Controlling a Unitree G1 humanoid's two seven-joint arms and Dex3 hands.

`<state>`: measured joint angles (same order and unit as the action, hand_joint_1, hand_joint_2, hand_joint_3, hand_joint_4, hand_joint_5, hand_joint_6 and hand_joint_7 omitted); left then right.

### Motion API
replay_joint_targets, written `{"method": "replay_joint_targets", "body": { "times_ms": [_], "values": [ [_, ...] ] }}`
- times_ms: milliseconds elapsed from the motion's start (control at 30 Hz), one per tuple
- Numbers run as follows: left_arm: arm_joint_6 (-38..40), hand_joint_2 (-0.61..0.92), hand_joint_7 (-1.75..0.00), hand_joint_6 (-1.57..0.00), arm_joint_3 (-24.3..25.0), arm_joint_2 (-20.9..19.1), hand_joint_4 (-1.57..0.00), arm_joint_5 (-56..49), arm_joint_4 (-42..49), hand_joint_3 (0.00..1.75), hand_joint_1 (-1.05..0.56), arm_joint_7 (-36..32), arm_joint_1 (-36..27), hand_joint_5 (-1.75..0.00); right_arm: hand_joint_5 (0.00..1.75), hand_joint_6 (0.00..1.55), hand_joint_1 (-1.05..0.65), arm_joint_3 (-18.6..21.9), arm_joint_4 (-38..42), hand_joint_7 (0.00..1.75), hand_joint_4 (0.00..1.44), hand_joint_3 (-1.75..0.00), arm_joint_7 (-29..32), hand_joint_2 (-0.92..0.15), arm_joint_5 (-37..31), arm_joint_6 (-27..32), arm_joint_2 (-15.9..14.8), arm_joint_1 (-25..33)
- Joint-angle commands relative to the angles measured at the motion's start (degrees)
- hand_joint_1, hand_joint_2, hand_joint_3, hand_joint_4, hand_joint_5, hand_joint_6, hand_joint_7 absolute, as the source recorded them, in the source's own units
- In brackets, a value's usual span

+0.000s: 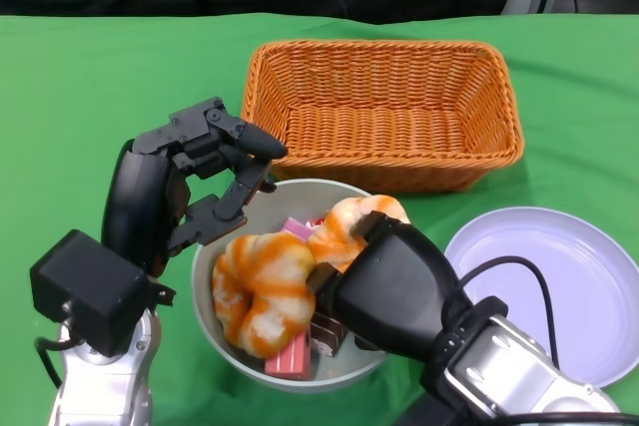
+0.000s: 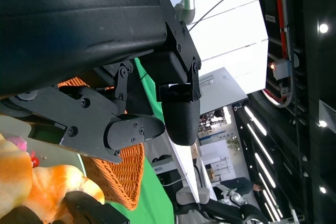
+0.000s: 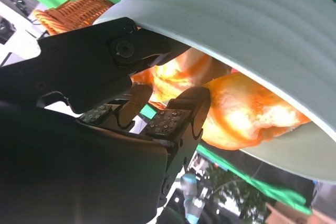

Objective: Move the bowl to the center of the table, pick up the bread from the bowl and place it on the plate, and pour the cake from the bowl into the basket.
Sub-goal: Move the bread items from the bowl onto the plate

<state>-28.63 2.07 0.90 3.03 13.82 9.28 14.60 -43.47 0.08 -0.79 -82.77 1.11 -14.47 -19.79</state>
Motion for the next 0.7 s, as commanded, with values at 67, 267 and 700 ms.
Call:
{"method": "replay_joint_targets", "body": {
  "times_ms": [67,267,700],
  "values": [
    [-1.4,0.8,-1.01,-0.85,0.3,-0.3,-0.76,0.6,0.4,0.6,-0.09,-0.4,-0.4,-1.41,0.18,0.85,-0.36,-1.3,3.8,0.04,1.02,0.0,2.3,-0.82,3.4,-2.8,-1.1,2.0],
    [-1.9,0.81,-0.99,-0.86,0.2,-0.2,-0.76,0.5,0.9,0.6,-0.07,-0.6,-0.3,-1.4,0.19,0.96,-0.36,-1.4,6.8,0.06,1.11,-0.01,8.3,-0.83,7.2,-5.4,-1.5,1.2],
    [-3.3,0.79,-1.01,-0.86,0.4,-0.2,-0.77,0.5,2.6,0.61,-0.08,-0.5,0.3,-1.4,0.24,1.03,-0.37,-1.5,9.2,0.03,1.14,0.0,13.5,-0.86,9.5,-7.3,-2.1,-0.7]
  ]
}}
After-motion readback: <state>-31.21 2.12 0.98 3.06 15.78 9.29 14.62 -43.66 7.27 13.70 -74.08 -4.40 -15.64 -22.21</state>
